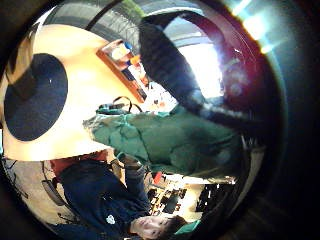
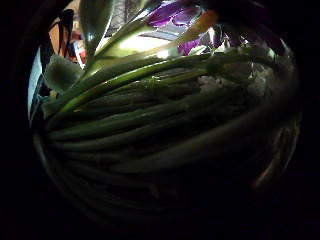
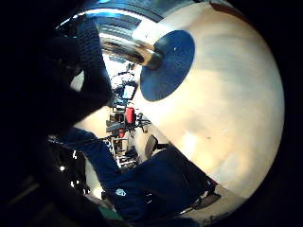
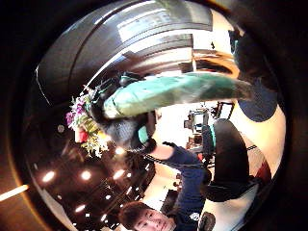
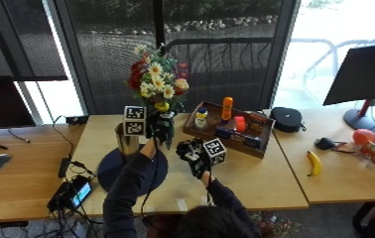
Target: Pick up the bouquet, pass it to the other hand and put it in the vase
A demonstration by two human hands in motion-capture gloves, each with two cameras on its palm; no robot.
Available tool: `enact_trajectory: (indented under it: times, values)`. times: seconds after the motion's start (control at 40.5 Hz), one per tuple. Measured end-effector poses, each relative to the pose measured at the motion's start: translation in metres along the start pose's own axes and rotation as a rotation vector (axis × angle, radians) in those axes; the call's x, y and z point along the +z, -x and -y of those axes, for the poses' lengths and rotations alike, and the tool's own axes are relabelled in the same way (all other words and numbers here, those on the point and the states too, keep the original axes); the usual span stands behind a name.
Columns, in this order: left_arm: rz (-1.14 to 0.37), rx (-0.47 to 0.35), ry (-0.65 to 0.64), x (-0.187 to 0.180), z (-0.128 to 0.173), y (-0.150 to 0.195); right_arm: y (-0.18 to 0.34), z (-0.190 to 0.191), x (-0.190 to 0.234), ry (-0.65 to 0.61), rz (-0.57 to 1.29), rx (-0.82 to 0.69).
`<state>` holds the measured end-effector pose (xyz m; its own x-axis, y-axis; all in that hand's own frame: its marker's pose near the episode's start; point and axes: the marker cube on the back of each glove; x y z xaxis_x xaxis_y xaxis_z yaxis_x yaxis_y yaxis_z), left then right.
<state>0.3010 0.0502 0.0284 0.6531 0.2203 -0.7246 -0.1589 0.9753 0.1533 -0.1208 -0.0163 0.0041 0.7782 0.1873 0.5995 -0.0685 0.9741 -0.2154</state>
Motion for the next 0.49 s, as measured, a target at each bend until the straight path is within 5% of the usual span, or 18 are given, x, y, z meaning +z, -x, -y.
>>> enact_trajectory:
  times: [0.494]
  values:
    - [0.104,0.061,-0.501,-0.099,0.016,-0.127,0.004,-0.012,-0.030,-0.105,-0.103,0.049]
